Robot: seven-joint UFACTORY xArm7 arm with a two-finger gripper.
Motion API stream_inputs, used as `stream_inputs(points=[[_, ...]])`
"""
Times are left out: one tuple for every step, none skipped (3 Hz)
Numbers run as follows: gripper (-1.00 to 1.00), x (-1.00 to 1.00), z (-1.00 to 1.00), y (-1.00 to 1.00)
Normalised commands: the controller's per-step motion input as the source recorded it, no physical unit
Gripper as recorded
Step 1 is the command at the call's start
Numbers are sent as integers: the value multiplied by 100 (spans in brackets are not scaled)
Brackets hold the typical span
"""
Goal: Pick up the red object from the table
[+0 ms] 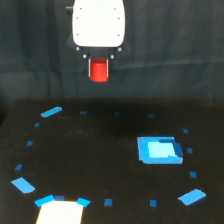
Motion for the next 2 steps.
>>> stream_inputs(points=[[-76,4,96,14],[-100,-12,42,-42]])
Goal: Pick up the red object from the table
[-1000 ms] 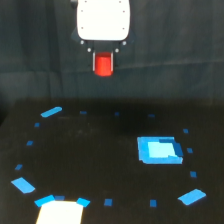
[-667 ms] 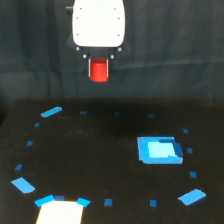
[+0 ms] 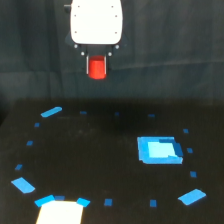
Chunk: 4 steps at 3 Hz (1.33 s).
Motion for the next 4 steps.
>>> stream_inputs(points=[[-100,5,100,4],[-100,10,9,8],[-100,28,63,23],[-76,-13,67,-54]])
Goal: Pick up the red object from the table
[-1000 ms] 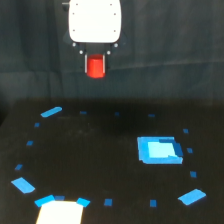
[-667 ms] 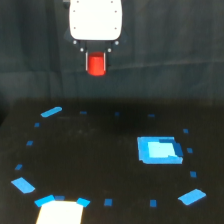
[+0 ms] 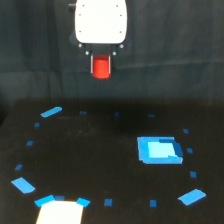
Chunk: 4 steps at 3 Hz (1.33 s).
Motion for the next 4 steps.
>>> stream_inputs(points=[[-66,-31,84,-10],[-100,15,94,25],[-100,42,36,19],[-84,-24,100,-1]])
